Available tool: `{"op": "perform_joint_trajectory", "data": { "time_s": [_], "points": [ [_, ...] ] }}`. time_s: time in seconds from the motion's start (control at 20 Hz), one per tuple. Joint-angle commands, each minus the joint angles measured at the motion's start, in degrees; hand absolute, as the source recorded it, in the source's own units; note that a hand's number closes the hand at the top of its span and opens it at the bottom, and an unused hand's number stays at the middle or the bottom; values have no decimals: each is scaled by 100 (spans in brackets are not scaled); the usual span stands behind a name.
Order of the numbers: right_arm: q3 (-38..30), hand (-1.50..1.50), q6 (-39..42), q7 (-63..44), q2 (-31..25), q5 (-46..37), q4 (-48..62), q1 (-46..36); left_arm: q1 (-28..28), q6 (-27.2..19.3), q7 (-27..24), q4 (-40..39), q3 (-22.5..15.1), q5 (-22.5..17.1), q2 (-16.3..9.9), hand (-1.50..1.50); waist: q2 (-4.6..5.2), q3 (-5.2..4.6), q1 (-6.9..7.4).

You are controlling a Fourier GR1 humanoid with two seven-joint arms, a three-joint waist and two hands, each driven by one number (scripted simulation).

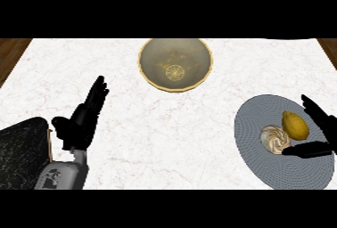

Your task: Pick the lemon from the placemat and place it in the bowl

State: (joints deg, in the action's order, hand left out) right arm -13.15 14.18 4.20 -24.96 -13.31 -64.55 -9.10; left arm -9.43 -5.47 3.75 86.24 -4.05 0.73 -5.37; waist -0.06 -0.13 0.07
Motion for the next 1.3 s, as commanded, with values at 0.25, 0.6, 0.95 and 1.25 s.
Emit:
{"op": "perform_joint_trajectory", "data": {
  "time_s": [0.25,0.6,0.95,1.25],
  "points": [
    [663,150,16,1048,-69,-836,304,-106,-96,152,97,-52,116,-69,28,0,13,15,5],
    [1123,150,-560,209,1091,-1030,-407,-198,516,31,-29,370,-165,190,198,0,-10,8,19],
    [2467,150,-2377,-1543,2464,-1100,-361,-1461,-109,334,113,82,-290,71,199,0,54,2,750],
    [3589,150,-4199,-2448,2489,-955,-559,-2703,-241,312,145,-28,-446,141,344,0,41,8,948]
  ]
}}
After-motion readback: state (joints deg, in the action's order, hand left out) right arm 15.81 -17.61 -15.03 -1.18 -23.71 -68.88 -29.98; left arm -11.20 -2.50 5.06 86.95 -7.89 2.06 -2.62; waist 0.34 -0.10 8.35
